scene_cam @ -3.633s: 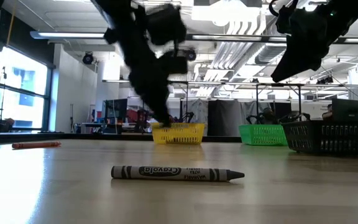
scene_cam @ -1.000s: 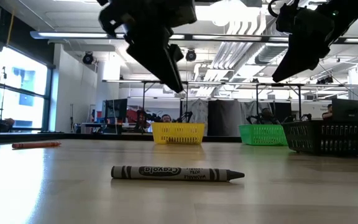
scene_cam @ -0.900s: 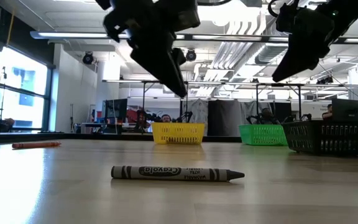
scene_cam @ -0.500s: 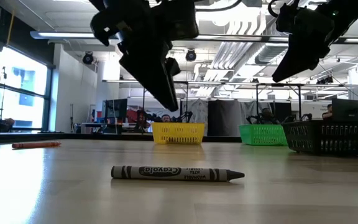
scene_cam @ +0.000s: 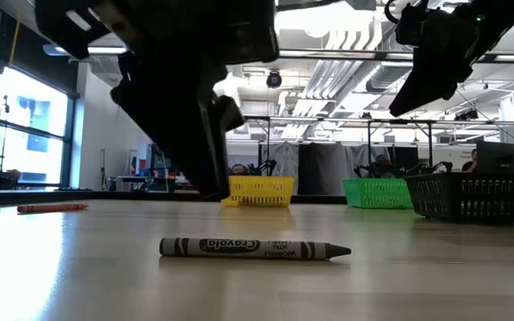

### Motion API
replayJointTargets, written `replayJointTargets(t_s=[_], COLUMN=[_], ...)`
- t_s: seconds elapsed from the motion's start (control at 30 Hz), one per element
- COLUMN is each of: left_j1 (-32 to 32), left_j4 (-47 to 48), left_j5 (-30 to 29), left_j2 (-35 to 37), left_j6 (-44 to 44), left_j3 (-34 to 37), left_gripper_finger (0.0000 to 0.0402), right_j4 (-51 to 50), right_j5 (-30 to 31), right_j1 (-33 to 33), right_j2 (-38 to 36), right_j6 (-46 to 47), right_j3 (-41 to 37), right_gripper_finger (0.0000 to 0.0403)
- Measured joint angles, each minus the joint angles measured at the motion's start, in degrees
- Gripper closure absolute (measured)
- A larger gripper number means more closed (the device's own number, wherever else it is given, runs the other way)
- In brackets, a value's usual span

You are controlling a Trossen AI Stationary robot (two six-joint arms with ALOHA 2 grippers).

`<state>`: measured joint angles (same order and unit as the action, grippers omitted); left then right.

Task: Sort crayons
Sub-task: Put the gray crayon into the black bin

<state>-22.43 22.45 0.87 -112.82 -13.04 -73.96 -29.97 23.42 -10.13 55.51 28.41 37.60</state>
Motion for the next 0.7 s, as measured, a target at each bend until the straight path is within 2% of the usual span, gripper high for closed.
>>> replayJointTargets(t_s=[0.23, 0.43, 0.7], left_j1=[-3.16, -4.99, -5.82], left_j4=[-2.99, -6.43, -7.98], left_j5=[-0.09, -1.28, -4.73], left_j2=[-1.99, -2.53, -2.49], left_j6=[-1.89, -2.02, -1.90], left_j3=[0.00, -0.11, -0.12], left_gripper_finger=[0.0312, 0.0312, 0.0312], right_j4=[3.95, 7.26, 10.50], right_j5=[0.08, 0.15, 0.18], right_j1=[0.24, 0.39, 0.50], right_j2=[0.96, 2.01, 3.39], right_j6=[0.52, 10.47, 9.80], right_j3=[0.00, -0.04, -0.02], right_gripper_finger=[0.0324, 0.0324, 0.0324])
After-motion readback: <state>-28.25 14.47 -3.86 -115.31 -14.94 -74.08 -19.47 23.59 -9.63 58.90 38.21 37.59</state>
